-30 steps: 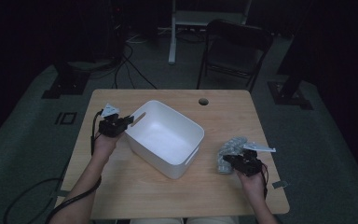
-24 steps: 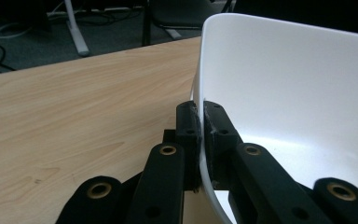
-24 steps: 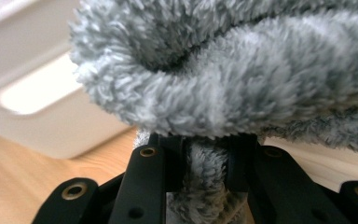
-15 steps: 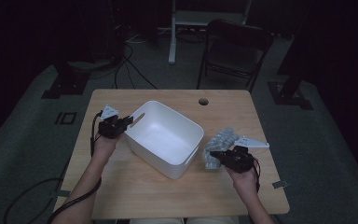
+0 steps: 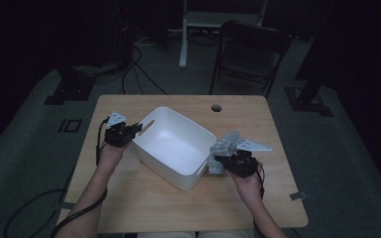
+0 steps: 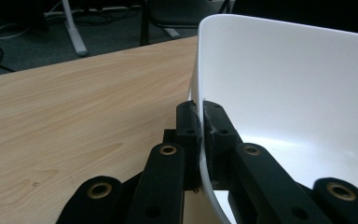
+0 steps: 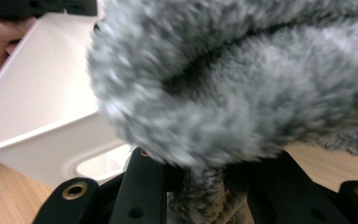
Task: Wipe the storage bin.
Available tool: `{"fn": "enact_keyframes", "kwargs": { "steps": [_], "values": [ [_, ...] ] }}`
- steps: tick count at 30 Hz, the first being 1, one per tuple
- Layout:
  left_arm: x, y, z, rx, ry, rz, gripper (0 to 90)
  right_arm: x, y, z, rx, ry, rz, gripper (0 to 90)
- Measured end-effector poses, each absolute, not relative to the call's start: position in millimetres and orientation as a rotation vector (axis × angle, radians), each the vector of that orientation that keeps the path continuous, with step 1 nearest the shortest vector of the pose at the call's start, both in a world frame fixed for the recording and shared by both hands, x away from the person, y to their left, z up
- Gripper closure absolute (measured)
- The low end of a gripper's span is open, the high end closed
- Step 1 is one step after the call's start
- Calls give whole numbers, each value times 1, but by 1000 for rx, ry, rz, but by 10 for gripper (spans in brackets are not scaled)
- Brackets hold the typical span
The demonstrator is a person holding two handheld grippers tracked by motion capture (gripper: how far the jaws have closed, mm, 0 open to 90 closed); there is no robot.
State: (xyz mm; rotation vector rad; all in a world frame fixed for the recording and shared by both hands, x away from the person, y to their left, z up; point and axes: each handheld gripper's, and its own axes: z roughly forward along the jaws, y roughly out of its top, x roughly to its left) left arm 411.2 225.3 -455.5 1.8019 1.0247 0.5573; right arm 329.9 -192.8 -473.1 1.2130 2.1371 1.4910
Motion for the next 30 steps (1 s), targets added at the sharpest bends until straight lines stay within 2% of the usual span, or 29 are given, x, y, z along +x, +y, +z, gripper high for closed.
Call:
{"fn": "enact_keyframes", "kwargs": {
  "steps": [20, 26, 29, 30],
  "values": [
    [411, 225, -455, 1820, 1008, 564, 856, 355, -181, -538, 1358, 2302, 1207, 738],
    [411, 223, -455, 1809, 1035, 576, 861, 351, -186, -527, 1380, 2309, 1264, 737],
    [410, 223, -455, 1805, 1042, 580, 863, 337, -188, -511, 1312, 2304, 1327, 737],
    [411, 222, -454, 1812, 1042, 581, 863, 323, -189, -495, 1235, 2297, 1379, 736]
  ]
}}
